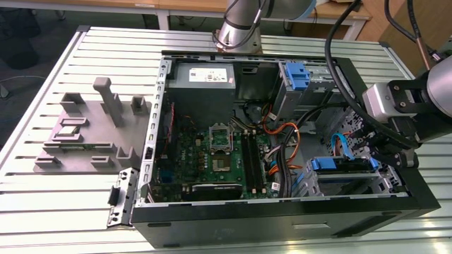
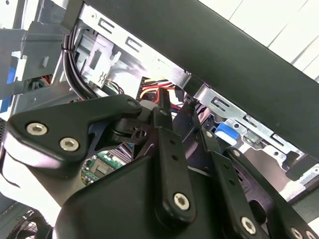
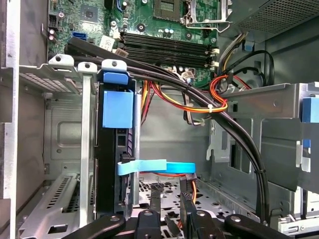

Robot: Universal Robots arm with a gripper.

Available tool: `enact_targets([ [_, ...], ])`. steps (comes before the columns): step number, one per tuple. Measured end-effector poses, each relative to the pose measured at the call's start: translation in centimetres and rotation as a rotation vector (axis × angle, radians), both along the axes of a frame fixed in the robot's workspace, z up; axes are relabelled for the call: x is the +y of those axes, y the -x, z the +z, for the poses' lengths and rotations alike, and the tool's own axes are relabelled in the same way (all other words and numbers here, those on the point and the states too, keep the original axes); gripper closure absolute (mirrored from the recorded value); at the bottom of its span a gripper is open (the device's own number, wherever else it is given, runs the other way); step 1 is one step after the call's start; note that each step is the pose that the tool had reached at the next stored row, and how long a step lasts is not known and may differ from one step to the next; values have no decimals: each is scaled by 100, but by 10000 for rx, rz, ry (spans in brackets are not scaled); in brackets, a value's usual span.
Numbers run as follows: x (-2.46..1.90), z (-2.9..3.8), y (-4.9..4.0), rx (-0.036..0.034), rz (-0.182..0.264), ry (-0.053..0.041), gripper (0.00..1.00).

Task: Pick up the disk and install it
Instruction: 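Insert the second disk wire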

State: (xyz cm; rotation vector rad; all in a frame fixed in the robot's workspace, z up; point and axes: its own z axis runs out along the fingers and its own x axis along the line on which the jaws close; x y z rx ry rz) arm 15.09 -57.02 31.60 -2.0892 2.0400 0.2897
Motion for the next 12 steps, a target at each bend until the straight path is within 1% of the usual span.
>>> enact_targets([
  [4,0,0,0,1,0,2,71],
  [5,0,0,0,1,0,2,78],
  [12,0,0,0,1,0,3,78],
])
